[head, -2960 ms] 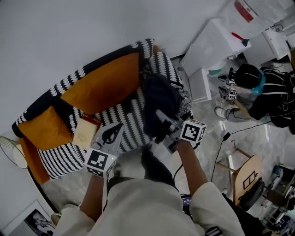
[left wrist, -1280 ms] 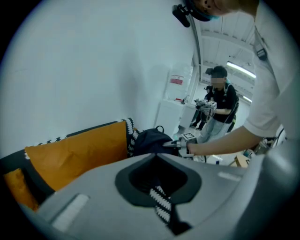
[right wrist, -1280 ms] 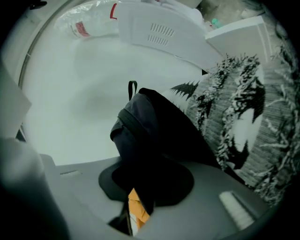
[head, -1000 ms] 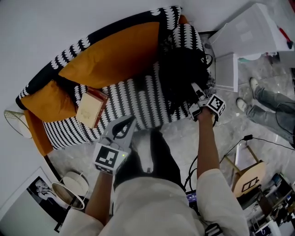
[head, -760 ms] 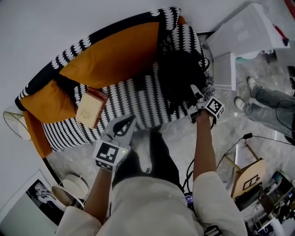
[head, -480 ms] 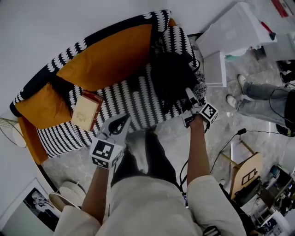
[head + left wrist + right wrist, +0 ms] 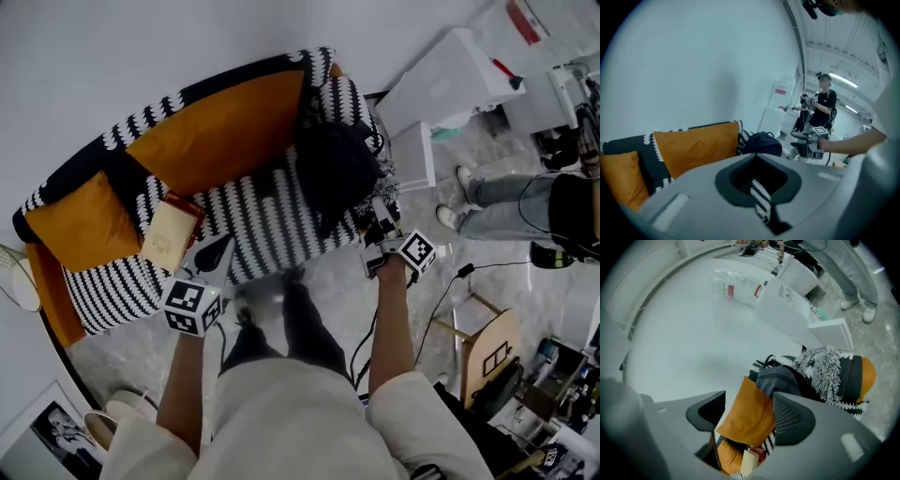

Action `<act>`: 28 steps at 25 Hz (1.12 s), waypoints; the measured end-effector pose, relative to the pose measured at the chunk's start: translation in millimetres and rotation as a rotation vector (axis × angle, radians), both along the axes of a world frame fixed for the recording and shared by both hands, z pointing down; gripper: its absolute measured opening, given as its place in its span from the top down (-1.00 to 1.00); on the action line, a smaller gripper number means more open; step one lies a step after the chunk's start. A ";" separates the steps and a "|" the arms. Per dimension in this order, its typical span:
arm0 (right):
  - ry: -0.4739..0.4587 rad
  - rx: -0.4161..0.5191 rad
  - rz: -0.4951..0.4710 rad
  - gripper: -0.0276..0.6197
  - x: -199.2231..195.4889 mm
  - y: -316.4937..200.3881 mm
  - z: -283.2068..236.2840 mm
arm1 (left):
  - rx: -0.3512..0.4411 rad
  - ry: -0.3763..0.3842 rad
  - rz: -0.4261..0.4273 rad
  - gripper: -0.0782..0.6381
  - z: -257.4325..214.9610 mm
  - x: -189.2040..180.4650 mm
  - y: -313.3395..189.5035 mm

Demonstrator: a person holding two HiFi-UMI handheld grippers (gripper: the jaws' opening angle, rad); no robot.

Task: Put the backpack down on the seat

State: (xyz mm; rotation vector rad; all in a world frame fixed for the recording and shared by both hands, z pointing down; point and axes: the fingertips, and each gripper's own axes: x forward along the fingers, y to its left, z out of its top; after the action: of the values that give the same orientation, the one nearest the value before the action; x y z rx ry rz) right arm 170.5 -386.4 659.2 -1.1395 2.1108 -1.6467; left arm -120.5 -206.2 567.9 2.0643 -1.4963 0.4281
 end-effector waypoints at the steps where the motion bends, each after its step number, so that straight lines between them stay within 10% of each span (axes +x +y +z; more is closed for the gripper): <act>1: 0.013 0.021 -0.008 -0.04 -3.7 7.1 -14.4 | 0.003 -0.005 -0.007 0.77 -3.6 -4.5 5.4; 12: 0.151 0.299 -0.059 -0.02 -25.6 106.6 -161.9 | 0.117 -0.037 0.058 0.77 -58.9 -10.7 45.0; 18: 0.433 0.424 -0.091 0.18 -36.0 169.8 -209.7 | 0.181 -0.039 0.101 0.77 -90.6 -7.1 75.4; 28: 0.614 0.606 -0.174 0.36 -89.2 271.8 -268.2 | 0.298 -0.058 0.157 0.77 -148.3 -6.9 134.8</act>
State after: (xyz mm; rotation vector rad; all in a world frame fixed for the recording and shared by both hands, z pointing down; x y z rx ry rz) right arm 81.3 -114.7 391.1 -1.3702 2.8550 -0.6183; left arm -127.4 -71.4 419.6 2.4323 -1.5116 0.3428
